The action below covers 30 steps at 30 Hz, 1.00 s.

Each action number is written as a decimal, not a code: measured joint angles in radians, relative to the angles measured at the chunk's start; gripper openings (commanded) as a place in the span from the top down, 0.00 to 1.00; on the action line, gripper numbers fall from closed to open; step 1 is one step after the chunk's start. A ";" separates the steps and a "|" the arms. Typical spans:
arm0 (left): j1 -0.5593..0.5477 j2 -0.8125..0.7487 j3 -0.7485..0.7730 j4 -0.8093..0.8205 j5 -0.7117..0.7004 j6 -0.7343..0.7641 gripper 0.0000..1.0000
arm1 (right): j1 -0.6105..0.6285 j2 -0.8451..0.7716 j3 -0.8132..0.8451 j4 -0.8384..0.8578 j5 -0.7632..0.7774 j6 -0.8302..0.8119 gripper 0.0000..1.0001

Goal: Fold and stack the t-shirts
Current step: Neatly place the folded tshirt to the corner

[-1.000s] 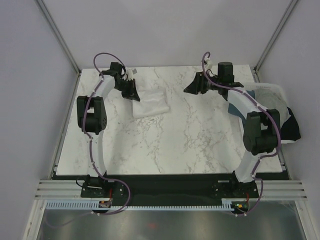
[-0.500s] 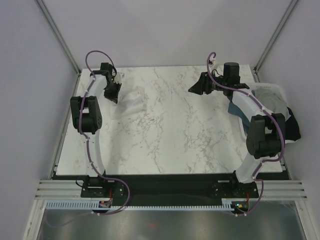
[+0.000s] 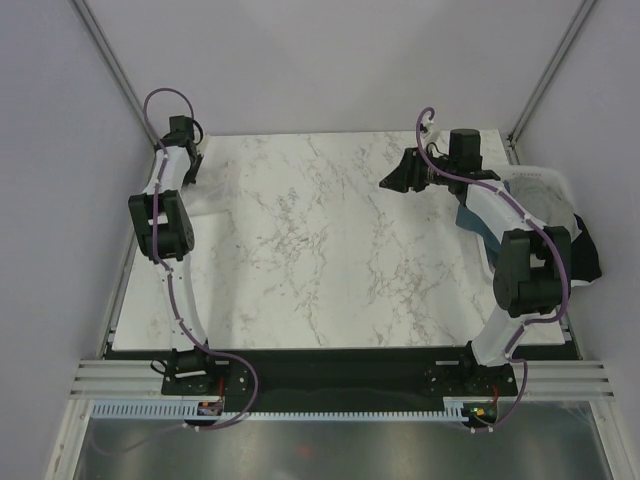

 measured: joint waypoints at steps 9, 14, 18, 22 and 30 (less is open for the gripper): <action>0.064 0.129 0.122 0.169 -0.146 0.150 0.98 | -0.015 0.000 -0.004 0.002 -0.001 0.011 0.43; 0.088 0.174 0.162 0.255 -0.175 0.201 0.98 | -0.018 0.000 -0.004 0.002 0.000 0.015 0.43; 0.096 0.190 0.165 0.318 -0.184 0.228 0.98 | -0.020 0.000 -0.007 0.004 0.000 0.018 0.43; 0.098 0.201 0.166 0.362 -0.191 0.241 0.92 | -0.020 0.000 -0.011 0.006 0.000 0.019 0.43; 0.098 0.210 0.165 0.465 -0.212 0.240 0.35 | -0.023 0.000 -0.011 0.009 0.001 0.022 0.43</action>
